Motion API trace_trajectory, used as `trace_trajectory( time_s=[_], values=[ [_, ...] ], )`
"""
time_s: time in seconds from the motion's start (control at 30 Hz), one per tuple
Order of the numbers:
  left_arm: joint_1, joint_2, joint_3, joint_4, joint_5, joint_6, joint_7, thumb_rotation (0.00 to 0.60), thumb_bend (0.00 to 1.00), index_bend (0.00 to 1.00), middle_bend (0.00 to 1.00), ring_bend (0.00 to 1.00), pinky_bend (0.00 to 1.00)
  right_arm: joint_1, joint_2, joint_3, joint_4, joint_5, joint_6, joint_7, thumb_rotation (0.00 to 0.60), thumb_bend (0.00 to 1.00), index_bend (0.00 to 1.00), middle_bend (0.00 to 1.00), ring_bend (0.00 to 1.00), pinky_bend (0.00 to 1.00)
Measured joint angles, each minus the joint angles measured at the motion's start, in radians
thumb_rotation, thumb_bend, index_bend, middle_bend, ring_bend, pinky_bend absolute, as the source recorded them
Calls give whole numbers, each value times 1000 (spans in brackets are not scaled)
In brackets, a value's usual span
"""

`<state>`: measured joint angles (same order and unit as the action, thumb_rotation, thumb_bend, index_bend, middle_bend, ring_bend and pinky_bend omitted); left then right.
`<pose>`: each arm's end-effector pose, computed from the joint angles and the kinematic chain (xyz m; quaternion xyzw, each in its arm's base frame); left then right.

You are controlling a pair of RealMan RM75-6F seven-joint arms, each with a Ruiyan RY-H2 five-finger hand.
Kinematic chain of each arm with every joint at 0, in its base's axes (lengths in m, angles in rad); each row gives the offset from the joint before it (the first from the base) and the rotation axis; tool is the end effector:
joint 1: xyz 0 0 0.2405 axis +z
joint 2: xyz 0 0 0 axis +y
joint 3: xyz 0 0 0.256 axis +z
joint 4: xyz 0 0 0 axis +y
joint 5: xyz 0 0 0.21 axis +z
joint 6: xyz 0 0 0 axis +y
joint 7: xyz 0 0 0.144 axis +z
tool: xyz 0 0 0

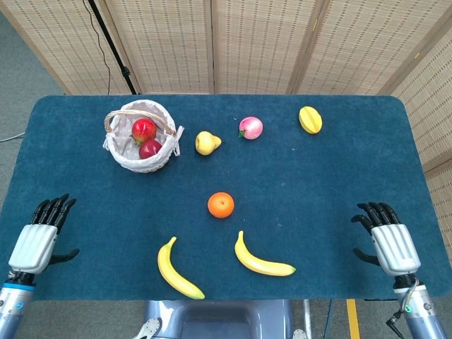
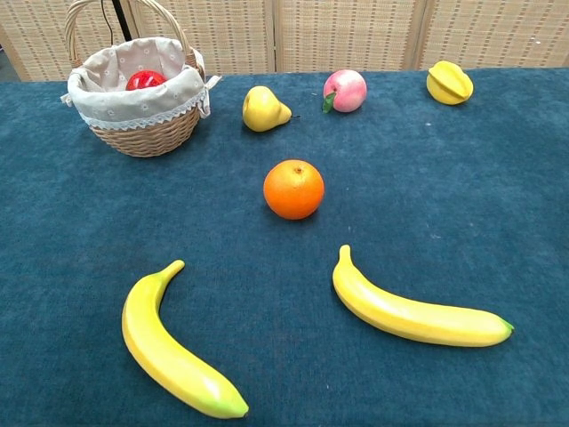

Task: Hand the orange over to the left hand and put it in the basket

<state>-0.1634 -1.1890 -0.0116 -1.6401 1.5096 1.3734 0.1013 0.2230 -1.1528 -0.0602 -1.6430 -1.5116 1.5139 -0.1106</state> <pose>-0.2908 0.1936 0.1134 -0.6475 -0.3995 -0.3672 0.5351 -0.2826 -0.1975 0.1345 0.6497 -0.3493 0.3905 0.5508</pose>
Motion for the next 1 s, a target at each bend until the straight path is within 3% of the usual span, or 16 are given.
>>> trace_trajectory(
  time_s=[0.43,0.73,1.0],
  values=[
    [-203,-79,-95,-70,-7,-188,14,600,0,0,0,0,7,-131,-10,-42,53,-98,128,109,600,0,323,207,167,126],
    [-313,-207,-129,-155,-61,-291,155,600,0,0,0,0,7,-176,16,-28,37,-166,209,146,600,0,322,207,167,126],
    [-395,-339,-154,-107,-156,-356,221,600,0,0,0,0,7,-204,36,-16,29,-192,240,173,600,0,322,207,167,126]
  ],
)
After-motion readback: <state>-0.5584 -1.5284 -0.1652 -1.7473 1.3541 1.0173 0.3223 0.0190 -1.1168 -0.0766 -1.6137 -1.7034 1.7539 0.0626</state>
